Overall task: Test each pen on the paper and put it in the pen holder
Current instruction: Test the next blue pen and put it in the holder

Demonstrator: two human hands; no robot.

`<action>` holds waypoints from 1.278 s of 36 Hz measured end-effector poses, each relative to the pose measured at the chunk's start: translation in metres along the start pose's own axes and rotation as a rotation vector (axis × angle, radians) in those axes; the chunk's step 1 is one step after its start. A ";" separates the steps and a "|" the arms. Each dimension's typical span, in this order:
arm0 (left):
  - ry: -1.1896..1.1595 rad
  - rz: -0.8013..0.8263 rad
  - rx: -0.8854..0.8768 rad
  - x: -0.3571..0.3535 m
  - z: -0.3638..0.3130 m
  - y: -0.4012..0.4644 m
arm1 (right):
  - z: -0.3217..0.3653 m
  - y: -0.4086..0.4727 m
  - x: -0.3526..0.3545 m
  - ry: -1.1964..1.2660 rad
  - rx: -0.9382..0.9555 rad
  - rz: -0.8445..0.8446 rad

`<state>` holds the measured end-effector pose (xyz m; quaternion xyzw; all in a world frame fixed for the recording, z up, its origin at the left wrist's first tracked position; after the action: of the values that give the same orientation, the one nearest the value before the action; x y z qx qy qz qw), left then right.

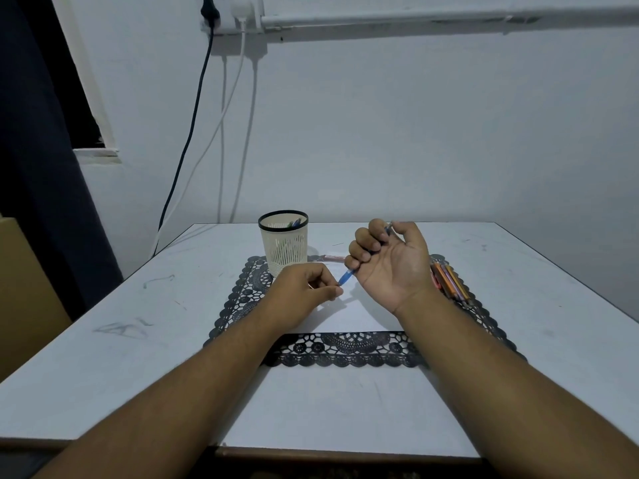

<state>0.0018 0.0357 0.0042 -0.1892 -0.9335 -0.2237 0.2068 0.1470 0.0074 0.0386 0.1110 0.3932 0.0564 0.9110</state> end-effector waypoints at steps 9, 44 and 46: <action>-0.005 -0.007 -0.005 0.001 0.001 0.000 | -0.001 0.001 0.000 0.002 -0.003 0.002; -0.003 0.000 -0.009 0.000 -0.001 0.000 | 0.001 0.000 0.002 0.015 0.007 0.010; -0.007 0.001 -0.003 0.000 0.000 0.000 | 0.001 0.001 0.002 -0.001 -0.002 0.011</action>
<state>0.0017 0.0361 0.0041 -0.1908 -0.9338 -0.2243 0.2035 0.1493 0.0085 0.0381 0.1124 0.3922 0.0615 0.9109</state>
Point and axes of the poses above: each hand's wrist, its own y-axis towards the middle knuckle, its own x-axis out of the back of the hand, z = x × y, the point moved 7 cm from there along y, towards the middle knuckle, and after that the axes turned 1 degree about -y, right-handed, at the moved point
